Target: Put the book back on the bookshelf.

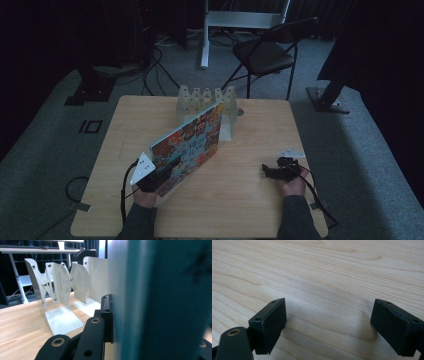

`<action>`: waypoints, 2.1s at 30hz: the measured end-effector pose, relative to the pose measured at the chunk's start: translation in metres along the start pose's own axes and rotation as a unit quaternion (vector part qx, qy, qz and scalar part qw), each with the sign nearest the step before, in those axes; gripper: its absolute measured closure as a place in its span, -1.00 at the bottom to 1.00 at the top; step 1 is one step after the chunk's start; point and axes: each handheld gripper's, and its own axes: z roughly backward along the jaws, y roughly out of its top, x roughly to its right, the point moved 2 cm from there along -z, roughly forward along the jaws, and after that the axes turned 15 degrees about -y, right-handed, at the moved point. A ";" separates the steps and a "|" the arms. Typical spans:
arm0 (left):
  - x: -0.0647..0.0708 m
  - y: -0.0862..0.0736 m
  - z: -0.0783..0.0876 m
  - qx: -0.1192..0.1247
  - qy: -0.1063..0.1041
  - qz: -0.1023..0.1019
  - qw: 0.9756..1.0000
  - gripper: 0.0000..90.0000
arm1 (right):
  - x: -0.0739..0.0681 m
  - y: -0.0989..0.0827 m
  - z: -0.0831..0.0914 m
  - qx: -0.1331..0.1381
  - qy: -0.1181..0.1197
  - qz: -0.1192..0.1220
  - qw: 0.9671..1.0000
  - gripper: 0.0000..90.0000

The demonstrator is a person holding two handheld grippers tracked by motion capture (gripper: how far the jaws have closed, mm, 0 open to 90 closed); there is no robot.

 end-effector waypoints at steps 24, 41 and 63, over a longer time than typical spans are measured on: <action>-0.005 0.001 0.005 0.007 0.027 0.009 1.000 0.81 | 0.000 0.000 0.000 0.000 0.000 0.000 1.000 -0.71; -0.008 0.003 0.004 0.004 0.046 0.010 0.999 0.80 | 0.000 0.000 0.000 0.000 0.000 0.000 1.000 -0.71; -0.013 0.007 0.005 0.018 0.074 0.020 0.997 0.80 | 0.000 0.000 0.000 0.000 0.000 0.000 1.000 -0.71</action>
